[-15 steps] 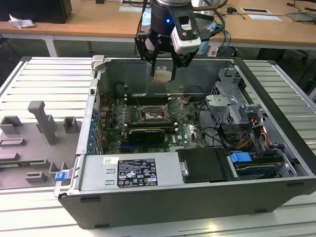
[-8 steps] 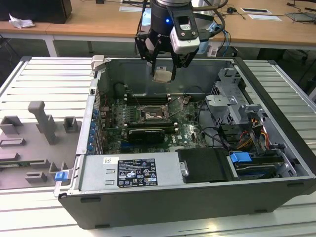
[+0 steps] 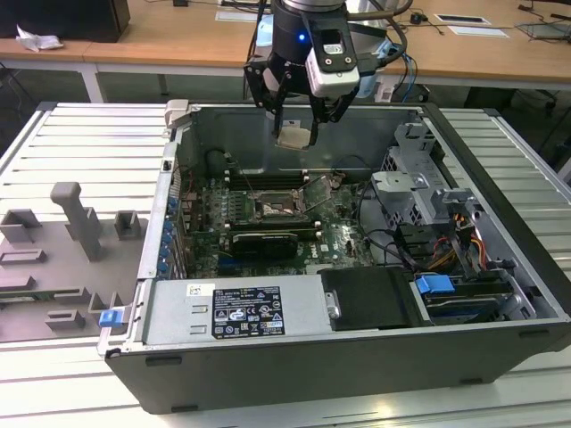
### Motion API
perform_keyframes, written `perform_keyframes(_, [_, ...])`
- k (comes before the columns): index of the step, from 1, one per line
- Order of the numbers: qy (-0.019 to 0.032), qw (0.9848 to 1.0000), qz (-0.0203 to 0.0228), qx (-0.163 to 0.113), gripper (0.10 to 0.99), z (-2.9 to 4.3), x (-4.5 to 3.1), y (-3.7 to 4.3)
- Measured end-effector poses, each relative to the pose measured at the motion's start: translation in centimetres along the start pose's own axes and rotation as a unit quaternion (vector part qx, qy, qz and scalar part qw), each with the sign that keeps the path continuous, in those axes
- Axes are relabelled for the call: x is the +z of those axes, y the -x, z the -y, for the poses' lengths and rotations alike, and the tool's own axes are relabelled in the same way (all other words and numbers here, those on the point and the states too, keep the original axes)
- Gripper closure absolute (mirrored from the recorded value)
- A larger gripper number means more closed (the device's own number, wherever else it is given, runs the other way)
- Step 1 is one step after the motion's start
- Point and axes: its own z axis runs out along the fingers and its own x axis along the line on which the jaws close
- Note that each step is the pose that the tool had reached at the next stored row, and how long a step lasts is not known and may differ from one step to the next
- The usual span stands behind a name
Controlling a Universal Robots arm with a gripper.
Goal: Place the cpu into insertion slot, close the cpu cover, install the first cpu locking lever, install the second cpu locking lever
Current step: 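Place the cpu into insertion slot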
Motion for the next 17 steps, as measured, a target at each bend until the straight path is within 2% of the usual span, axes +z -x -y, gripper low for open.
perform_keyframes(17, [0.0006, 0.9996, 0.0026, 0.029, 0.557, 0.00, 0.00, 0.00])
